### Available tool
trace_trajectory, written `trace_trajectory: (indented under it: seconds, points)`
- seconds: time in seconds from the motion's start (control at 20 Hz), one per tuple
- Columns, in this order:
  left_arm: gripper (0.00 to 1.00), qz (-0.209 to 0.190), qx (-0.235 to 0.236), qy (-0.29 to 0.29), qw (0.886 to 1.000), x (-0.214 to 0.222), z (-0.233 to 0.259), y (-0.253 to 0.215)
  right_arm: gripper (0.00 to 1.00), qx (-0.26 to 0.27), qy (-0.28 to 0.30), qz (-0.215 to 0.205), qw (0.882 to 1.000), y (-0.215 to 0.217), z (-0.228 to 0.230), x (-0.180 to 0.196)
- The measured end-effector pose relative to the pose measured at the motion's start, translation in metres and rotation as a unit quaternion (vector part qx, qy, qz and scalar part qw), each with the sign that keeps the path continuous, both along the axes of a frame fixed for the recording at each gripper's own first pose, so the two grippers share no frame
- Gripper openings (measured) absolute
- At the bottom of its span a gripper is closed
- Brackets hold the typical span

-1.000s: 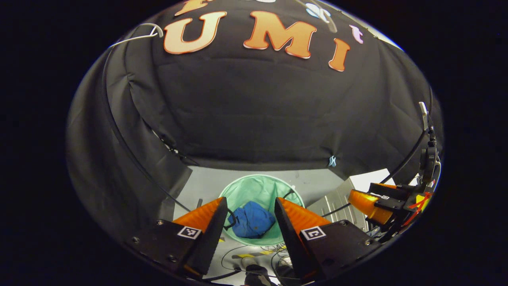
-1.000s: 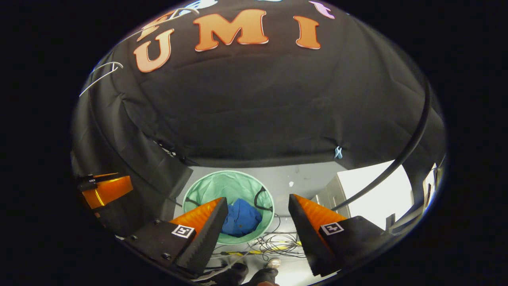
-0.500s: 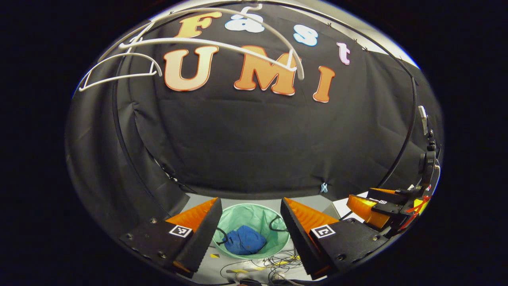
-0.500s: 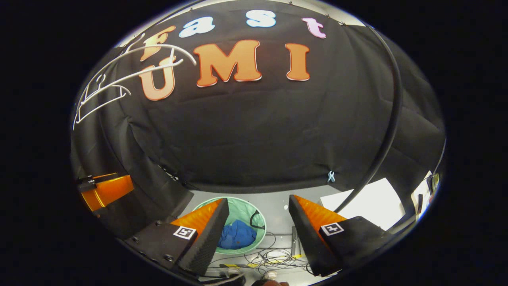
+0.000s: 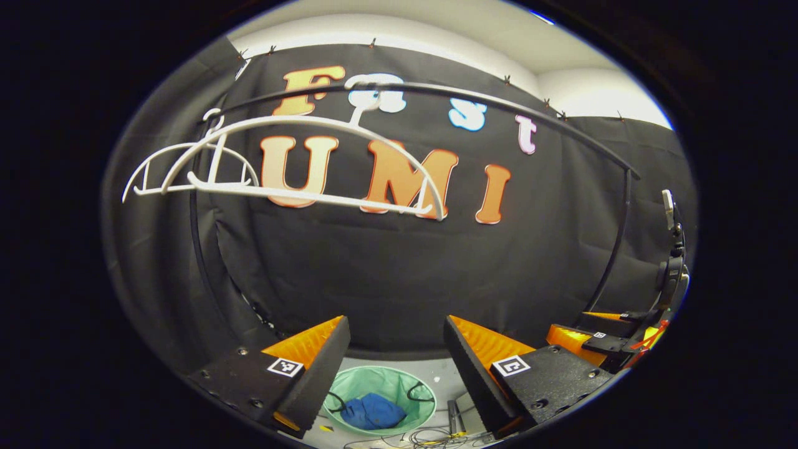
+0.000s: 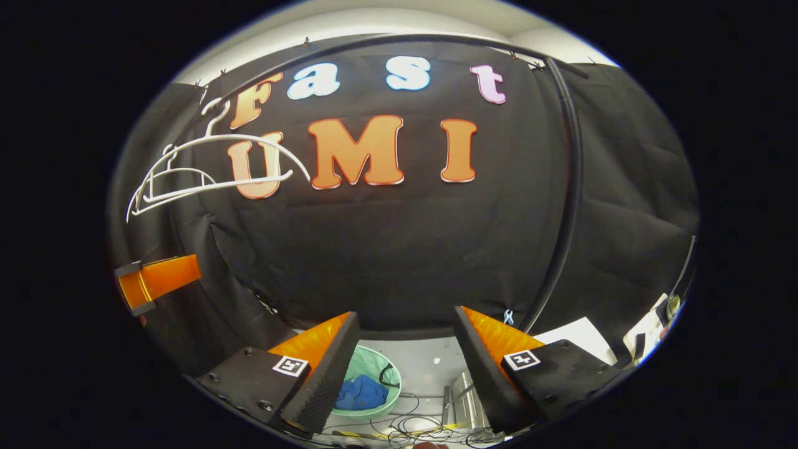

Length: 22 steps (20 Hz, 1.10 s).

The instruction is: Grasp the clothes on the hanger with both hands and then place them into the laundry hamper below.

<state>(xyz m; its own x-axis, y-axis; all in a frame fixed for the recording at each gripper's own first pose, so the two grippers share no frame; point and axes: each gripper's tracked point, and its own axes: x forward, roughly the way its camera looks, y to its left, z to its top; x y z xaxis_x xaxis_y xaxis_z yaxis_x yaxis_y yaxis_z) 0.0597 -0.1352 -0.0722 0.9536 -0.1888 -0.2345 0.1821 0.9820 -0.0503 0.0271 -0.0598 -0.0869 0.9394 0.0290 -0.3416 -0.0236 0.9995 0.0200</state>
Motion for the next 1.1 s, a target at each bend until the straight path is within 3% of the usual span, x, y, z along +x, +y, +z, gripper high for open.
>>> trace_trajectory:
  seconds: [0.25,0.3,0.45,0.9,0.95,1.0,1.1]
  points:
    - [0.92,0.008,-0.017,-0.063,0.998,-0.012,0.053,-0.007,0.98,-0.006,-0.065,0.012,0.998,-0.014,0.055,-0.019]
    - [0.92,0.011,-0.021,-0.072,0.997,-0.016,0.061,-0.008,0.9,-0.01,-0.076,0.017,0.997,-0.016,0.064,-0.023]
    - [0.92,0.027,-0.022,-0.105,0.994,-0.027,0.083,-0.004,0.9,-0.017,-0.108,0.037,0.993,-0.014,0.084,-0.032]
    - [0.92,0.044,-0.02,-0.102,0.994,-0.034,0.084,0.0,0.94,-0.003,-0.119,0.06,0.991,-0.008,0.087,-0.034]
    - [0.92,0.046,-0.02,-0.103,0.993,-0.034,0.085,0.001,0.99,-0.001,-0.12,0.062,0.991,-0.008,0.087,-0.034]
    - [0.92,0.048,-0.02,-0.105,0.993,-0.034,0.086,0.002,0.94,0.0,-0.12,0.064,0.991,-0.008,0.087,-0.033]
    - [0.92,0.056,-0.015,-0.108,0.992,-0.035,0.089,0.005,0.94,0.001,-0.123,0.066,0.99,-0.006,0.088,-0.031]
